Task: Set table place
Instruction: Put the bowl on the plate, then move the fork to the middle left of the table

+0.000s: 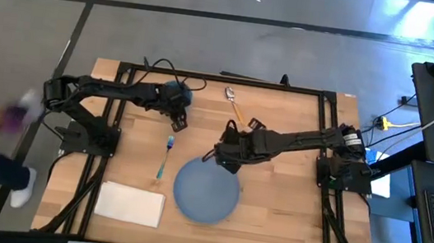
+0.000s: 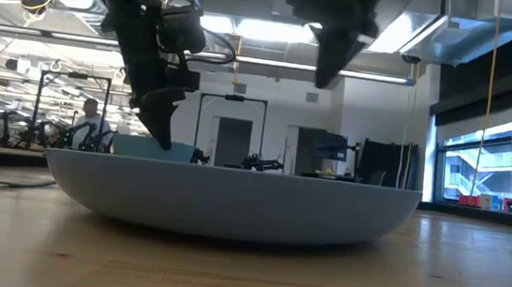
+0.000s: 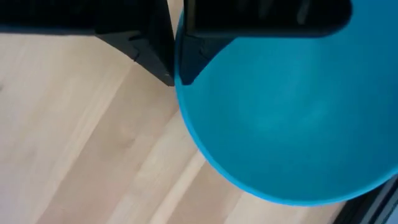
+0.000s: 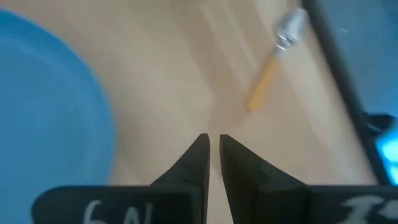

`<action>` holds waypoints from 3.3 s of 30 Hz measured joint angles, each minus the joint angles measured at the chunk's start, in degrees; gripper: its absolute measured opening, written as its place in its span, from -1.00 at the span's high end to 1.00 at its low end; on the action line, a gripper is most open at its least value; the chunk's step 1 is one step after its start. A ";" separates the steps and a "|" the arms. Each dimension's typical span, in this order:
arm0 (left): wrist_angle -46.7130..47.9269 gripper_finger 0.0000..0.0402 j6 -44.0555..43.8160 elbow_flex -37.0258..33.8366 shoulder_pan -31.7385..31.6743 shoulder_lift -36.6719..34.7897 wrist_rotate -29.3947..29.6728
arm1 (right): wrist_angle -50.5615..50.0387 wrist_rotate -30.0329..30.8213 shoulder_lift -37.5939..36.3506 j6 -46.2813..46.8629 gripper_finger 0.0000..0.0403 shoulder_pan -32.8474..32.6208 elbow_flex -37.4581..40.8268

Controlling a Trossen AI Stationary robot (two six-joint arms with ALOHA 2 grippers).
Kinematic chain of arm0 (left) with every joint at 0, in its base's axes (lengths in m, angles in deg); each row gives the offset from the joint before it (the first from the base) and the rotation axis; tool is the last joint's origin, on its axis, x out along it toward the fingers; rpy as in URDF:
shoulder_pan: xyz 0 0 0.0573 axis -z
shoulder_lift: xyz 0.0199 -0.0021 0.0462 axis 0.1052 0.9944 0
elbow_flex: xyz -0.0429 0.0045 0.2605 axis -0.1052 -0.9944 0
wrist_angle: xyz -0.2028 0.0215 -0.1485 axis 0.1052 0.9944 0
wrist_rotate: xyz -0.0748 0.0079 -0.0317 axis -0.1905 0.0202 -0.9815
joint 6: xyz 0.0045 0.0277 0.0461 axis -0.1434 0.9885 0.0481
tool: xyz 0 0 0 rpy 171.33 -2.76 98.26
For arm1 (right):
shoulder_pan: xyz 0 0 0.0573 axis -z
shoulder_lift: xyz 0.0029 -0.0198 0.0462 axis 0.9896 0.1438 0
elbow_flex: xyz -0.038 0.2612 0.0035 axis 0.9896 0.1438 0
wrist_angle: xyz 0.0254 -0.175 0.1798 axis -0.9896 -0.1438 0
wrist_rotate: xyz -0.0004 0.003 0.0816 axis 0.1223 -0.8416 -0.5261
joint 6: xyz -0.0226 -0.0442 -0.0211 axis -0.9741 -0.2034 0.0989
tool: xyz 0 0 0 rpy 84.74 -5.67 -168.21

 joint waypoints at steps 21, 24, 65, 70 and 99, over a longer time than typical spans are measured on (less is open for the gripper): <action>14.88 0.97 -10.82 23.71 26.68 -0.34 0.15 | -16.14 0.09 -1.51 14.24 0.79 -6.41 14.81; 12.71 0.98 -14.44 23.71 31.58 0.11 0.10 | -14.96 -2.84 -3.54 13.44 0.79 -7.26 16.73; 0.28 0.73 -25.10 31.34 47.37 24.37 3.32 | 8.78 19.60 -27.15 13.23 0.79 -19.73 16.37; -0.48 0.57 -23.02 31.34 47.29 24.37 2.68 | 8.79 19.60 -27.13 13.23 0.79 -19.73 16.37; 40.79 0.41 -24.57 55.34 36.67 23.61 8.69 | 8.83 17.25 -27.12 13.45 0.79 -19.73 16.37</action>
